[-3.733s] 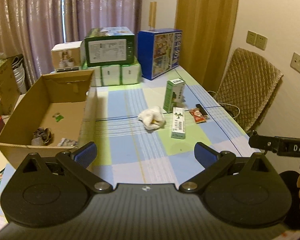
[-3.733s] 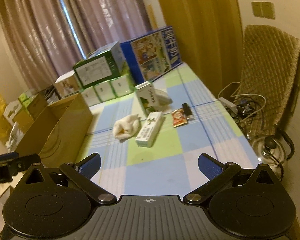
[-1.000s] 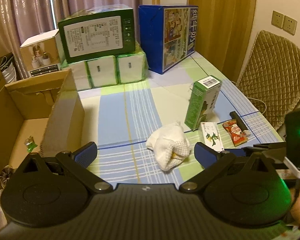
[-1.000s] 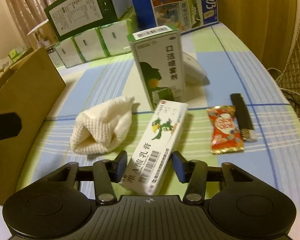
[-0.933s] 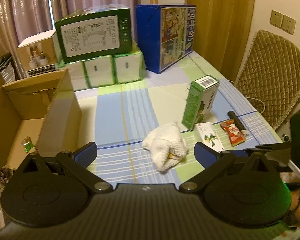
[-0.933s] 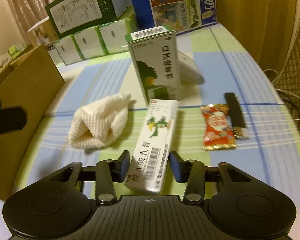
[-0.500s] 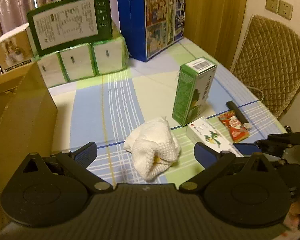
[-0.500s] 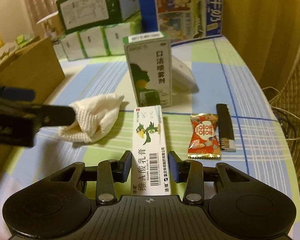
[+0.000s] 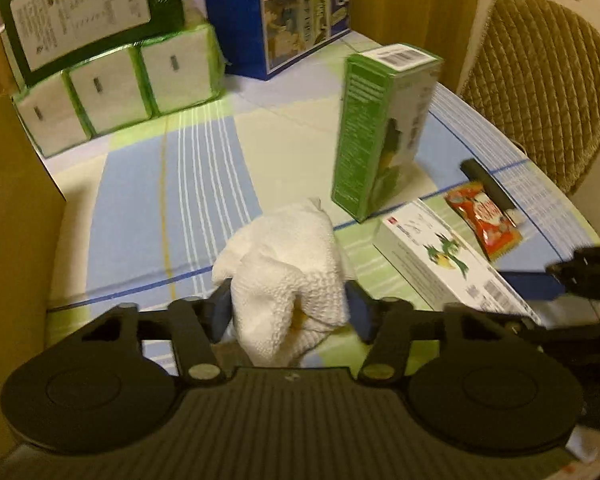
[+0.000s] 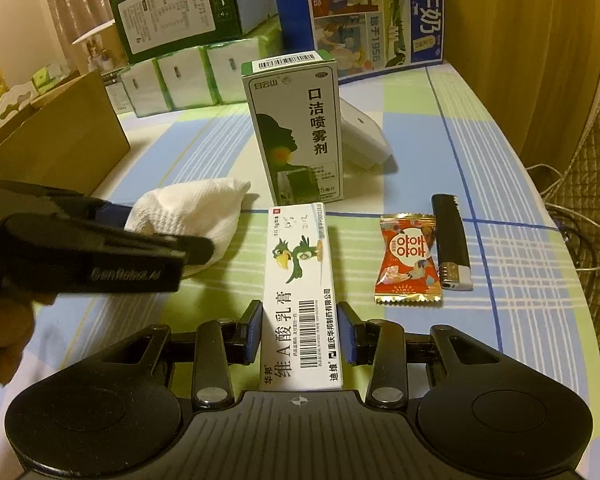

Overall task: Organize objects
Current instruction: 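Grasp the white knitted cloth with the left tool while the right tool lifts the ointment box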

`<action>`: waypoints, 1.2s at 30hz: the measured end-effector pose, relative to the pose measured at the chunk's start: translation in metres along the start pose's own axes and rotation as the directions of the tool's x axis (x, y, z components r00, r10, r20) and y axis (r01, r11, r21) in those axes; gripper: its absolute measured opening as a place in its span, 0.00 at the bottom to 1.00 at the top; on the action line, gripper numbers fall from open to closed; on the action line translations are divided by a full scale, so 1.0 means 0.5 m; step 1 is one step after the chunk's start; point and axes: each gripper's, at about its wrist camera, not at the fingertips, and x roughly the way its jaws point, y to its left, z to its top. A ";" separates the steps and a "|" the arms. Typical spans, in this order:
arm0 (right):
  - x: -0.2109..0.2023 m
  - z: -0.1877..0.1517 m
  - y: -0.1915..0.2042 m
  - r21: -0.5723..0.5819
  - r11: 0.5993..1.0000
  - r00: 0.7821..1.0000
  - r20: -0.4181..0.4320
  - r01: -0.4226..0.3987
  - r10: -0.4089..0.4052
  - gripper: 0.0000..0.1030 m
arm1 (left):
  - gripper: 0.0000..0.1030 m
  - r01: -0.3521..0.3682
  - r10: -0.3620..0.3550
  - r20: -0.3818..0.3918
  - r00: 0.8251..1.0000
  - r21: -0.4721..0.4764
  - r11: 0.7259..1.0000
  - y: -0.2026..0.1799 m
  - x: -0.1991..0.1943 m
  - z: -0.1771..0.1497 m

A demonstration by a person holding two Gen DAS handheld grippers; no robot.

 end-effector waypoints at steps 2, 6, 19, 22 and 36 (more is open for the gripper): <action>-0.003 -0.002 0.001 0.010 1.000 1.000 -0.003 0.004 -0.004 0.35 | 0.42 0.005 -0.005 -0.003 1.000 -0.002 1.000 -0.002 -0.020 -0.013; -0.026 -0.017 0.007 0.045 0.999 0.999 -0.032 0.016 -0.015 0.35 | 0.41 0.026 -0.026 0.000 1.000 -0.011 1.000 -0.007 -0.080 -0.061; -0.115 -0.083 0.048 0.081 0.997 1.000 -0.023 -0.008 0.010 0.36 | 0.76 0.013 -0.012 0.034 0.999 -0.028 1.000 -0.015 -0.214 -0.207; -0.106 -0.082 0.049 0.073 0.997 1.000 -0.030 0.001 0.001 0.40 | 0.76 0.007 -0.006 0.054 0.999 -0.010 1.000 -0.014 -0.211 -0.201; -0.075 -0.076 0.051 0.011 1.000 0.999 -0.048 0.025 -0.024 0.45 | 0.70 0.027 -0.030 0.048 0.998 0.067 0.997 -0.018 -0.124 -0.185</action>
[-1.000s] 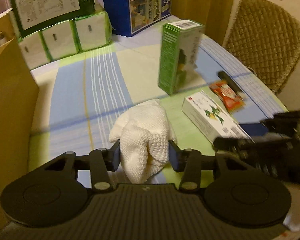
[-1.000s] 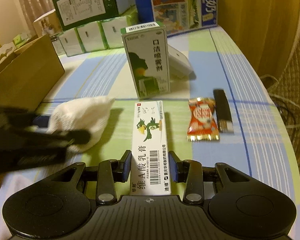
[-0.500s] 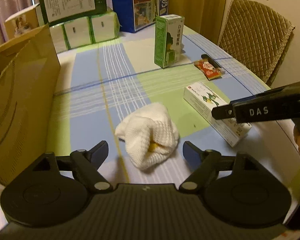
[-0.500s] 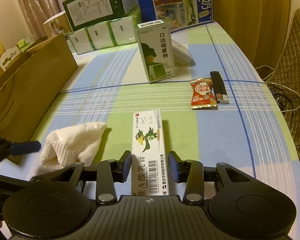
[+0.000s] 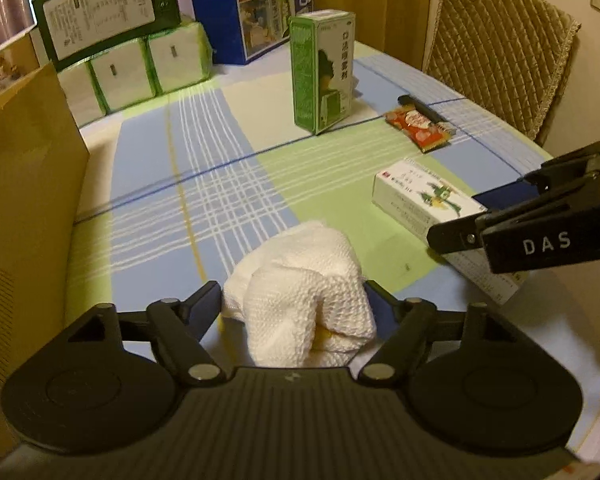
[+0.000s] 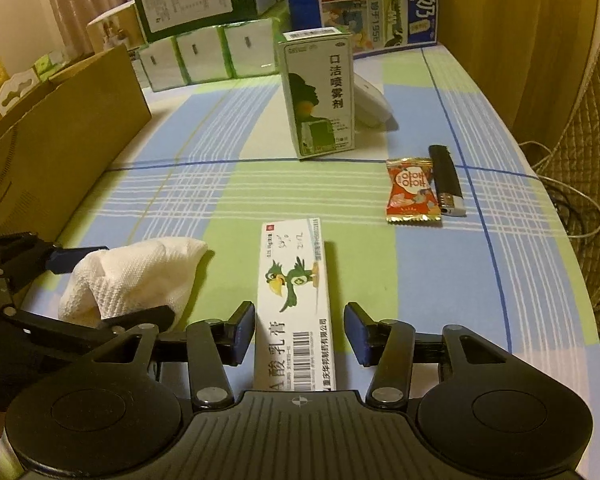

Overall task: Organize objects
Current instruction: 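Grasp the white knitted cloth with the left tool while the right tool lifts the ointment box, then carry the cloth with the left tool while the right tool carries the ointment box to the cardboard box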

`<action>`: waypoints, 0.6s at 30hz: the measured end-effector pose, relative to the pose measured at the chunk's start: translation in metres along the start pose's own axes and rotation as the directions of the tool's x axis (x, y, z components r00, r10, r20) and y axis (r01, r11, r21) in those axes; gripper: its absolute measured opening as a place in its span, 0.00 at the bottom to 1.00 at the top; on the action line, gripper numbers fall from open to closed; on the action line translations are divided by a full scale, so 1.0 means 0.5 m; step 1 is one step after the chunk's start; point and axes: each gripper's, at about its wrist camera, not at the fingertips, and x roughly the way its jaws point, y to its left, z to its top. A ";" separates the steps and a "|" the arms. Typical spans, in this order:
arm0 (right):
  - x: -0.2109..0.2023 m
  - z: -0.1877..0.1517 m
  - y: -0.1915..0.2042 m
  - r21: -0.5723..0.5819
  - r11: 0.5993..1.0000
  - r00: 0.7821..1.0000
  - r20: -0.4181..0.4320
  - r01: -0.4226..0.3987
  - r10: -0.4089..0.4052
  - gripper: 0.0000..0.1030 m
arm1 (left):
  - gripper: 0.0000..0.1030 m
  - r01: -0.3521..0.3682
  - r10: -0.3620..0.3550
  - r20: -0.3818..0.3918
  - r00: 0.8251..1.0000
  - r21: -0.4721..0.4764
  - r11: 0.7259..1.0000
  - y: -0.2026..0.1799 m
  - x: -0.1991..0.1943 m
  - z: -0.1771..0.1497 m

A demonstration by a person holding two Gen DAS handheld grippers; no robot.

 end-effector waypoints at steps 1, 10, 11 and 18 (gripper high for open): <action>0.003 0.001 0.002 -0.008 1.000 1.000 -0.002 0.002 -0.002 0.45 | 0.69 0.003 -0.003 0.005 1.000 -0.011 1.000 0.001 0.000 -0.002; 0.021 0.000 0.021 -0.063 0.997 0.999 0.000 0.034 -0.034 0.36 | 0.47 0.043 -0.044 -0.006 0.999 -0.126 0.991 0.007 -0.007 -0.006; 0.020 -0.001 0.020 -0.063 0.997 0.999 0.003 0.042 -0.042 0.35 | 0.44 0.047 -0.048 -0.004 0.999 -0.137 0.989 0.008 -0.009 -0.006; -0.006 -0.005 0.007 0.034 0.999 0.999 0.016 0.034 -0.034 0.34 | 0.40 0.034 -0.037 -0.009 0.999 -0.194 0.980 0.005 -0.054 -0.017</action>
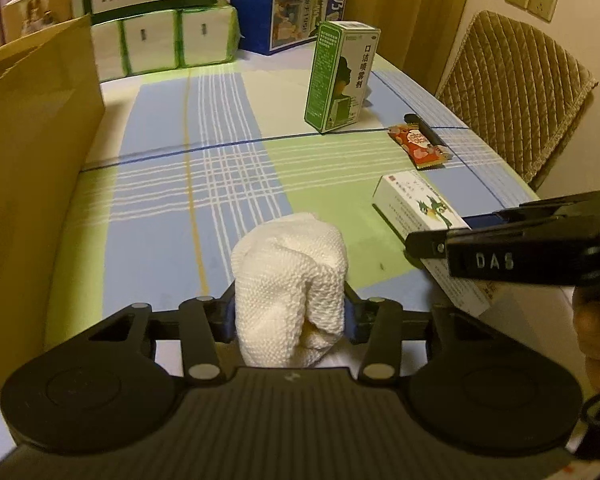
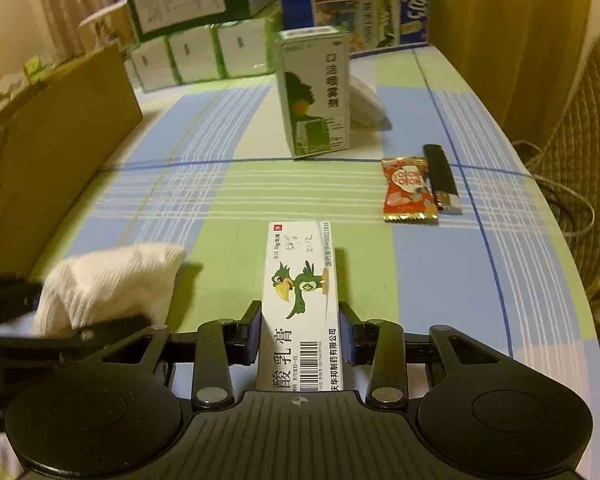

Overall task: Organize objects
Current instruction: 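Carry the cloth with the left tool while the right tool carries the ointment box to the cardboard box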

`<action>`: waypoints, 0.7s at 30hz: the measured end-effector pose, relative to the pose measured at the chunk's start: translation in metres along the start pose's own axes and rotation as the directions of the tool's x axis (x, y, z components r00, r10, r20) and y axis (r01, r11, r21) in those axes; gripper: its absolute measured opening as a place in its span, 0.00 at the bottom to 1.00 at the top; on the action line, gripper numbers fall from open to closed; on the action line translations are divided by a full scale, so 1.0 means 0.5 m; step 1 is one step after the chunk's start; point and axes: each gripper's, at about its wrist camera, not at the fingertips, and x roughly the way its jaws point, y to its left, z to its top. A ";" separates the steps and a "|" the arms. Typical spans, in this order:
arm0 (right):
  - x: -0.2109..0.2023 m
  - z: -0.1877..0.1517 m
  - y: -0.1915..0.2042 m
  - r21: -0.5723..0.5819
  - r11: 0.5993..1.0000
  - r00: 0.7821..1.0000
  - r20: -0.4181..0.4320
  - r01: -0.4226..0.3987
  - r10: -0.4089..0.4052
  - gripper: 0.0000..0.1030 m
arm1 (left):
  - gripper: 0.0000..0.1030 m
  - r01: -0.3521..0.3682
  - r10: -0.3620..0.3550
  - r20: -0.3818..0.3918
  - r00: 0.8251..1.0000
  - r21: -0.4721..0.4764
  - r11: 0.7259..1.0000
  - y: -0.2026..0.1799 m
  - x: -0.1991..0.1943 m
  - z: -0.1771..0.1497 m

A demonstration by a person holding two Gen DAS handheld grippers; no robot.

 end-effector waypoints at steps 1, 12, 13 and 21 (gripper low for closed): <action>-0.010 0.000 0.000 0.013 1.000 1.000 0.007 -0.001 0.001 0.34 | 0.40 -0.001 0.001 0.003 1.000 -0.005 1.000 -0.002 -0.012 -0.004; -0.177 -0.055 0.035 0.170 0.985 0.999 0.043 -0.021 0.014 0.34 | 0.40 0.012 -0.011 0.030 0.999 -0.033 0.999 -0.029 -0.168 -0.030; -0.190 -0.062 0.040 0.172 0.985 0.999 0.046 -0.024 0.016 0.34 | 0.40 0.012 -0.011 0.034 0.999 -0.030 0.999 -0.031 -0.181 -0.032; -0.280 -0.096 0.089 0.132 0.991 0.997 0.070 -0.031 0.022 0.34 | 0.41 0.002 -0.001 0.071 0.998 -0.012 1.000 -0.046 -0.281 -0.046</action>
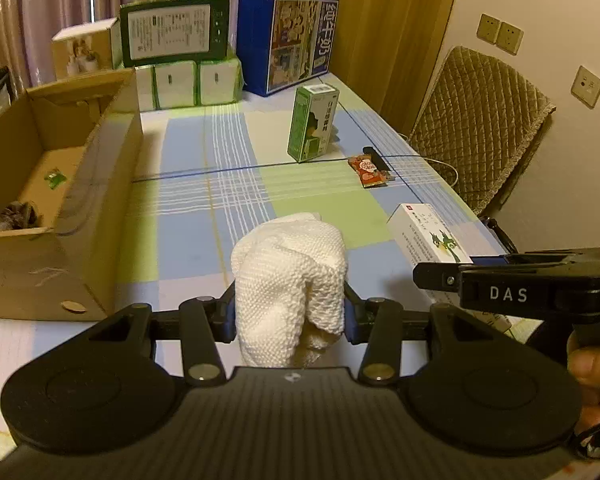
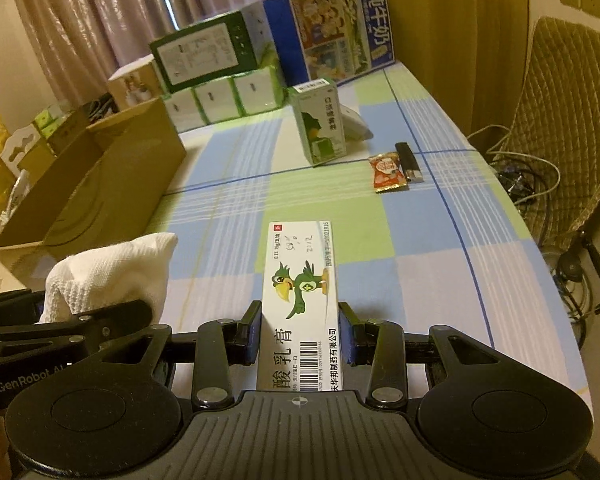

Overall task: Organize objects
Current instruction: 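Carry the cloth with the left tool while the right tool carries the ointment box to the cardboard box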

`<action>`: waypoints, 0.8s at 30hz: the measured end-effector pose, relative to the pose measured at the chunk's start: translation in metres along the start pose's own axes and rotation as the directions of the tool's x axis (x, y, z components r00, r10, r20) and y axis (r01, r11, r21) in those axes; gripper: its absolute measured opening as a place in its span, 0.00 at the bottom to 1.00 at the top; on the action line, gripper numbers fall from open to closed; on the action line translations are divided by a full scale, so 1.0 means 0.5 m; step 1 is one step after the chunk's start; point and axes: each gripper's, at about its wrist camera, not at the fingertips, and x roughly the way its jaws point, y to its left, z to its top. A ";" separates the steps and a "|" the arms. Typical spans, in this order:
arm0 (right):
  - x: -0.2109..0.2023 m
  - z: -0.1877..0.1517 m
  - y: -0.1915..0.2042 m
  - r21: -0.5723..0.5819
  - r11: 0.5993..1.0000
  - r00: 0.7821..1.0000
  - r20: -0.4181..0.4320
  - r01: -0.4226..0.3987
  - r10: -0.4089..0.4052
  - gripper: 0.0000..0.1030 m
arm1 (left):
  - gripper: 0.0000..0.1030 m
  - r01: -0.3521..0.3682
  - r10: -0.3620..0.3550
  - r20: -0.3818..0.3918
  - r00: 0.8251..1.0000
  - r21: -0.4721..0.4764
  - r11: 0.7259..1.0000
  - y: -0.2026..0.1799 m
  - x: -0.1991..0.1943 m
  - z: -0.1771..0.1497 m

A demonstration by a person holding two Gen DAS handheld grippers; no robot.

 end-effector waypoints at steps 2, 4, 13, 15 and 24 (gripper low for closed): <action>-0.017 -0.006 0.010 -0.003 1.000 1.000 0.007 -0.011 0.011 0.34 | 0.41 -0.003 0.003 0.008 1.000 0.004 1.000 -0.002 -0.019 -0.003; -0.031 -0.009 0.019 -0.004 1.000 1.000 0.012 -0.020 0.020 0.34 | 0.41 -0.006 0.006 0.012 1.000 0.003 1.000 -0.002 -0.036 -0.006; -0.073 -0.006 0.067 -0.033 0.998 0.998 0.034 -0.045 0.046 0.34 | 0.41 -0.031 0.031 0.025 0.999 0.006 1.000 0.003 -0.085 -0.014; -0.077 -0.007 0.074 -0.039 0.998 0.998 0.035 -0.048 0.050 0.34 | 0.41 -0.033 0.033 0.029 0.999 0.004 0.999 0.005 -0.094 -0.016; -0.086 -0.011 0.108 -0.063 0.995 0.996 0.038 -0.077 0.079 0.34 | 0.41 -0.049 0.049 0.041 0.998 -0.005 0.999 0.017 -0.124 -0.022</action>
